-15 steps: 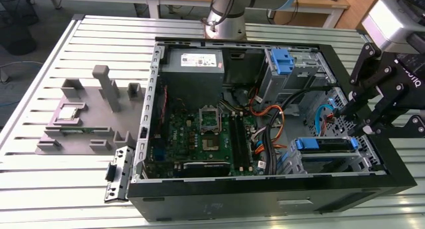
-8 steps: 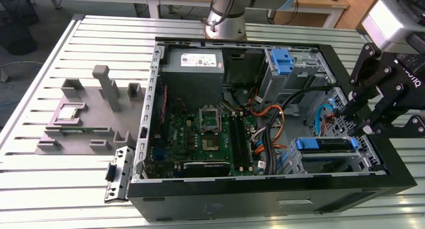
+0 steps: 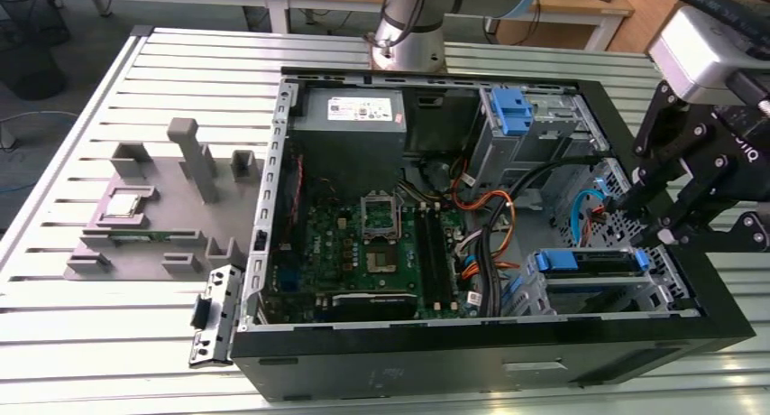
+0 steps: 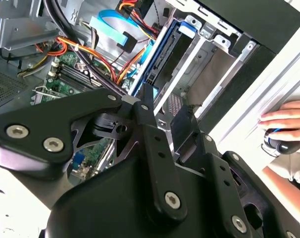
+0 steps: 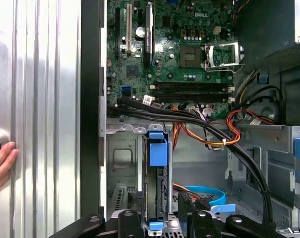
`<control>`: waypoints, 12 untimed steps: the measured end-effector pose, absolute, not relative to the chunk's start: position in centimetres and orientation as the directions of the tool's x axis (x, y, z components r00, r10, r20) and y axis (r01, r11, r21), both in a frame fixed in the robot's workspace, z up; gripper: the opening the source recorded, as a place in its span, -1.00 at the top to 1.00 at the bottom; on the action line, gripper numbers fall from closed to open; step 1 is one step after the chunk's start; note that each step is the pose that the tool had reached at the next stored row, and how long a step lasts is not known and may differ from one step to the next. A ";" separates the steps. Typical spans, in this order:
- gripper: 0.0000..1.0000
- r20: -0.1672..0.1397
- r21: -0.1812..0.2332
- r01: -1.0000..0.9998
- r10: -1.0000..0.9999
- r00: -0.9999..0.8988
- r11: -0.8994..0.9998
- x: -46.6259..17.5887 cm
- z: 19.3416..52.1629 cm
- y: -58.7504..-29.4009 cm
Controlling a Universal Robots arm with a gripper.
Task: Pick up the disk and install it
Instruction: 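Insert the disk into the insertion slot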
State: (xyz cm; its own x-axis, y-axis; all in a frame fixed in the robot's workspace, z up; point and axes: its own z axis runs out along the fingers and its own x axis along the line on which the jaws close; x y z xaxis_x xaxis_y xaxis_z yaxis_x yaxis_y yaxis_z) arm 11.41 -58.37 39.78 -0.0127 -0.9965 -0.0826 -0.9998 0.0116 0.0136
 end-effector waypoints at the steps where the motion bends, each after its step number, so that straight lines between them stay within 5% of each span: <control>1: 0.17 -0.083 0.013 -1.000 -0.997 -0.013 0.012 11.4 39.6 -58.4; 12: 0.17 -0.083 0.013 -1.000 -0.996 -0.013 0.012 11.4 38.2 -58.4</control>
